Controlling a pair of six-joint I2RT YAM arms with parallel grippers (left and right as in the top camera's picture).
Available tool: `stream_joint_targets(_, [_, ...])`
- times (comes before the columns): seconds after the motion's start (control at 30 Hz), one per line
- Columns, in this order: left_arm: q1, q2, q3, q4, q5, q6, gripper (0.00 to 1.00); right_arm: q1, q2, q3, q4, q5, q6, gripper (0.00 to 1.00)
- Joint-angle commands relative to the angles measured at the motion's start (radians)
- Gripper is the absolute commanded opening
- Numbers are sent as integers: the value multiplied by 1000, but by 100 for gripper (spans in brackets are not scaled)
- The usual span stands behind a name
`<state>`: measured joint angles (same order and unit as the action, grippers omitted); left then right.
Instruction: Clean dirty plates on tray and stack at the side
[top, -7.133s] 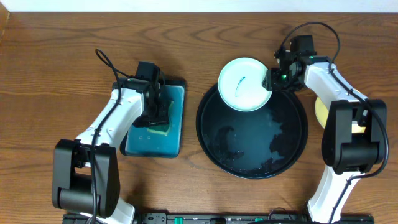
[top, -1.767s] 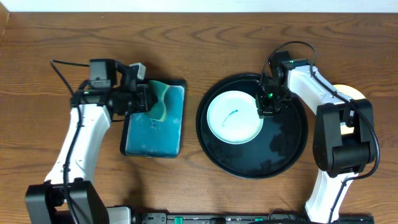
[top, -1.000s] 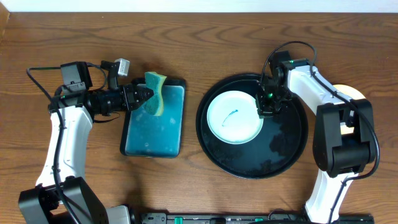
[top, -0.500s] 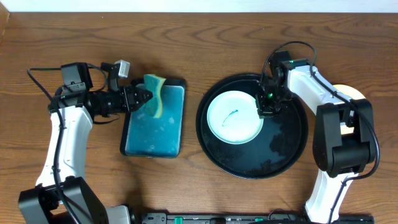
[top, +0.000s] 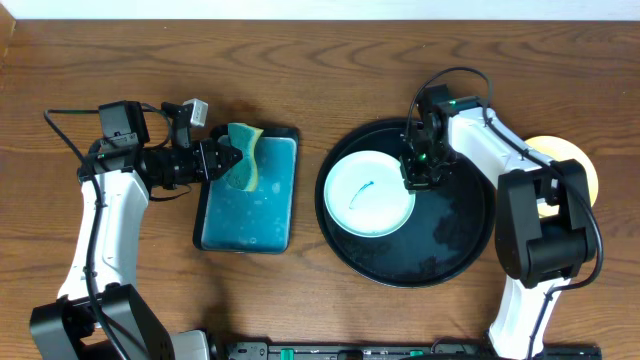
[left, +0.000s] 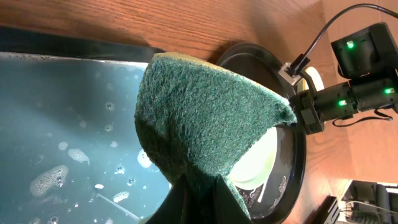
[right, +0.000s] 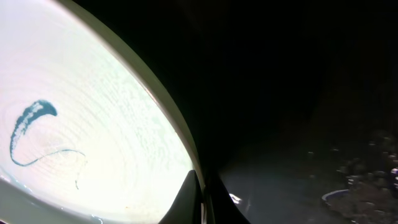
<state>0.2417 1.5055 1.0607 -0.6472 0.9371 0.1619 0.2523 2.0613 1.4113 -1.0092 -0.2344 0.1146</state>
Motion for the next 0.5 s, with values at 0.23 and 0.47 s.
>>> stream_joint_targets(0.23, [7, -4, -10, 0, 11, 10, 7, 90, -23, -6, 3, -1, 11, 1])
stream_joint_targets(0.47, [7, -4, -10, 0, 11, 10, 7, 118, -23, -6, 11, -2, 27, 1])
